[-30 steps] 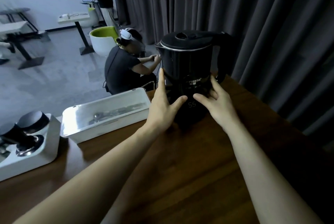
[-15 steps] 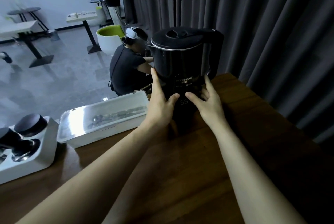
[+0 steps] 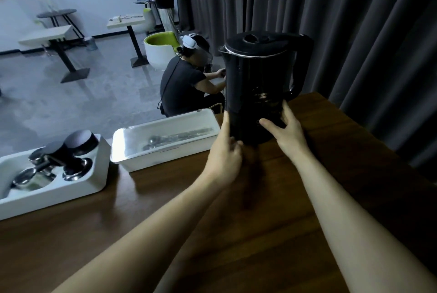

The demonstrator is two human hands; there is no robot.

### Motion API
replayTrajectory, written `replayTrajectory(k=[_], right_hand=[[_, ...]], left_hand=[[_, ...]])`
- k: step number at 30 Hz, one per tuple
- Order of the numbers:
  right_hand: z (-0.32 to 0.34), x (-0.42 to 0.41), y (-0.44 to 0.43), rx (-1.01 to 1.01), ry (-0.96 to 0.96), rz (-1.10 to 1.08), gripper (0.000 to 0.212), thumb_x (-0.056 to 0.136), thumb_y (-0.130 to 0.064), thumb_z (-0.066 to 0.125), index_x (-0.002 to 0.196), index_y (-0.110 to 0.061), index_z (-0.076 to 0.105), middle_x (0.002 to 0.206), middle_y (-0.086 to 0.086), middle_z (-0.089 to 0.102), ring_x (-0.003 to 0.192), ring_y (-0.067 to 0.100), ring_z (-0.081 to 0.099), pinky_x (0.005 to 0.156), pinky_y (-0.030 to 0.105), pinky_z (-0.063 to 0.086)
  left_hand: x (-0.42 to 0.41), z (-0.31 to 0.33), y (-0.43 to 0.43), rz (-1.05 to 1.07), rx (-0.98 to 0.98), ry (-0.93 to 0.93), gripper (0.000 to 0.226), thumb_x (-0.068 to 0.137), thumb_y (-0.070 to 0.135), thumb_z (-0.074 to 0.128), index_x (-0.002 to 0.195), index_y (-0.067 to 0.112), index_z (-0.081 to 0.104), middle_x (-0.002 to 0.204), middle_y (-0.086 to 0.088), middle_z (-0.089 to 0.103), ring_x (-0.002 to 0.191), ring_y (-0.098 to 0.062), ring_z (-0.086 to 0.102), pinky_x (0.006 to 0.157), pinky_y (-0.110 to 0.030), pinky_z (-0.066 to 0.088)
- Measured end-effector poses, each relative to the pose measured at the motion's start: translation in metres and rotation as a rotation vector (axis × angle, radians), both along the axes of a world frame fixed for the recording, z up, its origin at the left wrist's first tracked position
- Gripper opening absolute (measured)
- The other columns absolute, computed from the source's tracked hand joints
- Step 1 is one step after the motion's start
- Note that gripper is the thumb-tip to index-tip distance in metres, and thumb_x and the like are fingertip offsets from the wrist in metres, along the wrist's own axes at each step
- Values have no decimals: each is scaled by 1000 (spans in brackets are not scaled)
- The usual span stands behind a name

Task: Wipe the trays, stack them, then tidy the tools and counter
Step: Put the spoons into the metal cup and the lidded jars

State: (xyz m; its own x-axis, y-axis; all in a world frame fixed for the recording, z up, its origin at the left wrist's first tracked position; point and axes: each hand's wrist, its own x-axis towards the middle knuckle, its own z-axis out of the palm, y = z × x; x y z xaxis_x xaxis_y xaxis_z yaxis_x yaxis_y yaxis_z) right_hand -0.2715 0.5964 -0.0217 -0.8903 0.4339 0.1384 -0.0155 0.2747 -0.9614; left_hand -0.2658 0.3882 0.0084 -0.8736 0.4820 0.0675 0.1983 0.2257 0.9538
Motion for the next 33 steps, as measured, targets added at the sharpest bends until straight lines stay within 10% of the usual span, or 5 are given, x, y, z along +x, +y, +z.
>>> replayTrajectory(k=[3, 14, 25, 33], right_hand=[[7, 4, -9, 1, -6, -18, 89, 85, -39, 78, 158, -35, 27, 155, -9, 42, 141, 6, 38, 118, 36, 34], [-13, 104, -185, 124, -48, 203, 83, 79, -67, 63, 152, -51, 27, 157, -28, 23, 142, 5, 28, 116, 31, 30], [23, 113, -410, 128, -12, 497, 78, 80, -66, 67, 149, -52, 35, 159, -12, 37, 143, 1, 36, 118, 33, 36], [36, 112, -563, 145, -21, 560, 67, 86, -54, 66, 146, -55, 36, 154, -18, 43, 137, -8, 40, 104, 10, 36]], left_hand=[[16, -10, -24, 29, -14, -3, 76, 106, 10, 50, 160, 45, 11, 138, 35, 41, 116, 29, 41, 95, 1, 37], [77, -26, -200, 108, 35, -123, 105, 71, 66, 81, 152, 64, 14, 161, 16, 33, 142, 2, 39, 121, -38, 34], [101, -21, -416, 263, 133, -82, 112, 70, 56, 85, 157, 52, 15, 162, 4, 34, 141, -11, 44, 117, -38, 40], [111, -10, -592, 425, 161, -41, 112, 68, 54, 84, 158, 44, 19, 154, 3, 44, 135, -4, 49, 114, -32, 42]])
